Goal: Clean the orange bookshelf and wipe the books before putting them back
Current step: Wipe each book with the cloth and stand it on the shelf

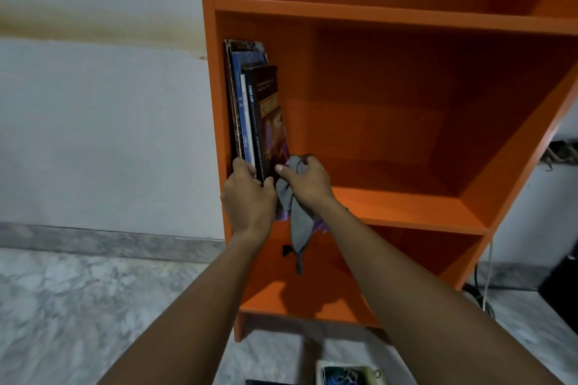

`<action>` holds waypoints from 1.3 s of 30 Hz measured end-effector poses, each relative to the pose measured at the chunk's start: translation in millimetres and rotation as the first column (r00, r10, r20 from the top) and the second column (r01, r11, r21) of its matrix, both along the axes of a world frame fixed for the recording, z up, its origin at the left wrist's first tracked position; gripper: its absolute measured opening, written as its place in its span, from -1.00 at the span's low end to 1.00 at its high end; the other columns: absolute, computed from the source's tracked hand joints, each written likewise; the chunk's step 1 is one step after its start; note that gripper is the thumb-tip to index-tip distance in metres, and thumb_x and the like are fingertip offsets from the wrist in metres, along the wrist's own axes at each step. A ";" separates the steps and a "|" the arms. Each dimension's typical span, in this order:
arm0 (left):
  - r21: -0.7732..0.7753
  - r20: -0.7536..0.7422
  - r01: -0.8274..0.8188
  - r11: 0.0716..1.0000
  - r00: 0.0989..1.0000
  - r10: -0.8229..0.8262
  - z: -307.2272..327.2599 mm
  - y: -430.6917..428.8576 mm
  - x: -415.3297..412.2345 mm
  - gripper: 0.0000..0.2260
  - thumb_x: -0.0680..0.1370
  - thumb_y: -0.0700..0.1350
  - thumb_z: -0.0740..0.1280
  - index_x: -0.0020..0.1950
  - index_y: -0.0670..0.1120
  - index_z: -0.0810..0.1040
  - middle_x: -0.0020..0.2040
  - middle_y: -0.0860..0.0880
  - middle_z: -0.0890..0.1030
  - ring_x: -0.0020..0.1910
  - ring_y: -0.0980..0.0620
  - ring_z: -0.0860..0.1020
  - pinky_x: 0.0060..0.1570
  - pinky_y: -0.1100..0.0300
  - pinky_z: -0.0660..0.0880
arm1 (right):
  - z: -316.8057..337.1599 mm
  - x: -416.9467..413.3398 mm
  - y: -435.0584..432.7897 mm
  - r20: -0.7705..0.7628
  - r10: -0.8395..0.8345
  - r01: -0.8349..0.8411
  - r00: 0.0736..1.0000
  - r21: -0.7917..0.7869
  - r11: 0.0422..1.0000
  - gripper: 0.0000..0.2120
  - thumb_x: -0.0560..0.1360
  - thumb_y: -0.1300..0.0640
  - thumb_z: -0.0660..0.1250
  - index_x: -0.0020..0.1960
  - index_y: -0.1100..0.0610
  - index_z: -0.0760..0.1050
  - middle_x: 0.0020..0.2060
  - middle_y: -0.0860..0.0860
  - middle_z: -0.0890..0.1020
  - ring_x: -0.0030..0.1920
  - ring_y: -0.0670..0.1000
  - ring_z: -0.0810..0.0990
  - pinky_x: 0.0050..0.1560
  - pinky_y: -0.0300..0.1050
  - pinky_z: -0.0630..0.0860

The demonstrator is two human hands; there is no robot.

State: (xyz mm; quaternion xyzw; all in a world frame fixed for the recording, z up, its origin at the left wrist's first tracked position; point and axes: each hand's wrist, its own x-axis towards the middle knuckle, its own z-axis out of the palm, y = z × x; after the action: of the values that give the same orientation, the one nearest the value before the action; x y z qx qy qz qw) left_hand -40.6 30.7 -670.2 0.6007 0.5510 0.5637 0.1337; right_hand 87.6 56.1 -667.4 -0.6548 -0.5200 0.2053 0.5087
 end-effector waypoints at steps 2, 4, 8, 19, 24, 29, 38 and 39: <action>-0.024 0.001 -0.005 1.000 1.000 0.005 -2.5 -8.7 -4.9 -0.71 0.46 -0.12 0.53 0.00 -0.04 0.42 -0.23 0.02 0.57 -0.22 -0.02 0.57 -0.09 -0.01 0.57 | 4.4 0.6 -17.2 0.003 -0.025 0.026 1.000 -0.038 0.999 -0.46 0.49 -0.11 0.49 0.30 0.13 0.38 0.24 0.10 0.49 0.19 0.10 0.49 0.18 0.04 0.49; -0.044 -0.003 -0.005 0.999 1.000 0.005 -7.5 -24.3 -9.1 -0.71 0.46 -0.10 0.51 0.00 -0.01 0.41 -0.19 0.04 0.57 -0.19 -0.03 0.57 -0.09 -0.02 0.57 | 2.8 5.4 -41.4 -0.073 -0.059 0.058 0.996 -0.015 0.998 -0.56 0.51 -0.01 0.49 0.23 0.05 0.32 0.17 0.07 0.50 0.11 0.06 0.52 0.01 -0.15 0.48; -0.089 0.025 0.037 0.995 0.999 -0.035 -36.3 -77.2 -11.1 -0.80 0.47 -0.08 0.42 -0.02 0.04 0.41 -0.11 0.07 0.59 -0.14 0.02 0.52 -0.17 0.11 0.37 | -19.8 12.5 -123.7 -0.206 -0.208 0.245 0.956 0.175 0.953 -0.67 0.50 0.15 0.48 0.12 -0.01 0.37 -0.14 -0.06 0.56 -0.14 0.02 0.59 -0.23 -0.21 0.50; -0.805 -0.092 0.336 0.488 0.742 -0.664 -223.0 -221.1 16.0 -0.80 0.51 -0.10 0.42 0.10 -0.07 0.51 -0.07 -0.08 0.68 -0.09 -0.11 0.65 -0.17 -0.01 0.55 | -189.0 29.4 -283.9 -0.057 -0.519 0.503 0.853 -0.179 0.846 -0.85 0.64 0.16 0.34 0.11 0.25 0.51 0.00 0.23 0.56 -0.09 0.18 0.48 -0.02 0.15 0.46; -0.933 0.081 0.300 0.197 0.712 -0.697 -279.1 -258.6 26.6 -0.77 0.48 0.01 0.44 -0.08 -0.15 0.56 0.01 -0.17 0.69 -0.05 -0.10 0.63 -0.11 0.02 0.54 | -268.8 47.8 -333.6 0.176 -0.254 0.309 0.951 -0.529 0.790 -0.55 0.51 0.09 0.44 0.34 0.18 0.44 0.28 0.21 0.43 0.24 0.23 0.49 0.25 0.11 0.49; -0.921 0.317 0.387 0.047 0.813 -0.489 -315.9 -268.5 31.7 -0.61 0.34 -0.02 0.49 0.09 -0.18 0.64 0.08 -0.14 0.69 0.06 -0.14 0.65 -0.05 0.07 0.57 | -331.8 65.0 -373.0 0.308 0.053 0.159 0.950 -0.624 0.765 -0.28 0.39 -0.15 0.45 0.42 0.17 0.38 0.38 0.23 0.40 0.32 0.27 0.47 0.21 0.21 0.58; -0.890 0.440 0.455 -0.007 0.855 -0.274 -339.1 -246.6 28.9 -0.81 0.55 -0.13 0.44 0.05 -0.25 0.61 -0.30 -0.12 0.60 -0.39 -0.03 0.49 -0.39 0.18 0.40 | -417.6 93.3 -365.8 0.100 0.008 0.052 0.995 -0.578 0.814 -0.44 0.37 -0.15 0.32 0.27 0.02 0.25 0.18 0.18 0.51 0.20 0.23 0.55 0.11 0.28 0.59; -0.884 0.448 0.467 -0.007 0.843 -0.297 -339.7 -247.0 29.4 -0.80 0.56 -0.14 0.43 0.08 -0.25 0.58 -0.21 -0.16 0.65 -0.30 -0.05 0.55 -0.34 0.14 0.47 | -418.0 96.4 -367.0 0.087 0.000 0.052 0.996 -0.590 0.806 -0.43 0.37 -0.17 0.31 0.28 0.06 0.28 0.19 0.18 0.51 0.20 0.23 0.55 0.11 0.29 0.58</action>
State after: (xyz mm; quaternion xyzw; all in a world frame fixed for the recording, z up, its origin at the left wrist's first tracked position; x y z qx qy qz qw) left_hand -11.2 -216.3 -1009.9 0.4474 0.5838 0.0370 0.6765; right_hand 184.0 -310.9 -1085.4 -0.7955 -0.4419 0.3227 0.2603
